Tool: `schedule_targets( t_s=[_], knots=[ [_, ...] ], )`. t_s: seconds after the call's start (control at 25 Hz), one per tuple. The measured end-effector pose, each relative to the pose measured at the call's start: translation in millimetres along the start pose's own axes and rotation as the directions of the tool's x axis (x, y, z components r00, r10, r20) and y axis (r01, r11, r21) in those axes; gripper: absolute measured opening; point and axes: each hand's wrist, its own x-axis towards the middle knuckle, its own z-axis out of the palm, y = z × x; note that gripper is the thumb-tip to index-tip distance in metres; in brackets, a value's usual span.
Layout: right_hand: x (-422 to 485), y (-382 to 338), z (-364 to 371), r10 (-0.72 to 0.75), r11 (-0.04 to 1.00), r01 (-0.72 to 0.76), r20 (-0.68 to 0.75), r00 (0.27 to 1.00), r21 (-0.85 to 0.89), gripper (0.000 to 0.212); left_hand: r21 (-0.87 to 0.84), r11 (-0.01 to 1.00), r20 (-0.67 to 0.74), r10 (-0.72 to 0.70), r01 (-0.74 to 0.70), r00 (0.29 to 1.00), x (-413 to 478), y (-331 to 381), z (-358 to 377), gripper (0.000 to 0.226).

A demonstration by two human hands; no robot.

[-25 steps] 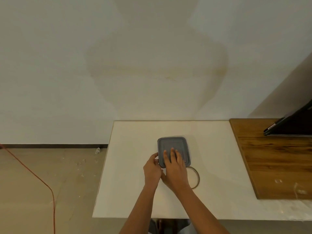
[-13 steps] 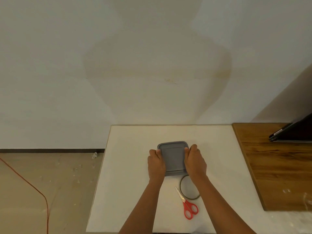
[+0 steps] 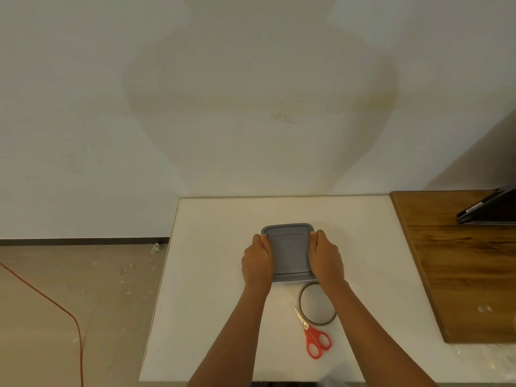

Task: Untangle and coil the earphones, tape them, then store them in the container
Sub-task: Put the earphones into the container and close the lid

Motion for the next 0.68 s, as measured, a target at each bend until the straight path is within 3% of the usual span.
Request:
schedule_targets(
  t_s=[0.08, 0.2, 0.44, 0.68],
  knots=[
    [-2.8, 5.1, 5.9, 0.057, 0.976, -0.058, 0.011, 0.998, 0.209, 0.047, -0.022, 1.0, -0.02, 0.009, -0.01, 1.0, 0.1, -0.8, 0.9, 0.042],
    [0.1, 8.6, 9.0, 0.073, 0.947, -0.063, -0.02, 0.997, 0.316, 0.047, -0.048, 0.999, -0.056, -0.006, 0.004, 0.998, -0.2, 1.2, 3.8, 0.044],
    [5.0, 9.4, 8.5, 0.009, 0.932, 0.005, -0.037, 0.999, 0.361, 0.041, -0.123, 0.992, -0.091, -0.036, 0.024, 0.995, 0.4, 1.8, 6.7, 0.046],
    [12.5, 5.5, 1.7, 0.032, 0.941, -0.034, 0.011, 0.999, 0.336, 0.048, -0.129, 0.991, -0.043, -0.052, 0.046, 0.998, 3.5, 11.6, -1.1, 0.047]
  ],
)
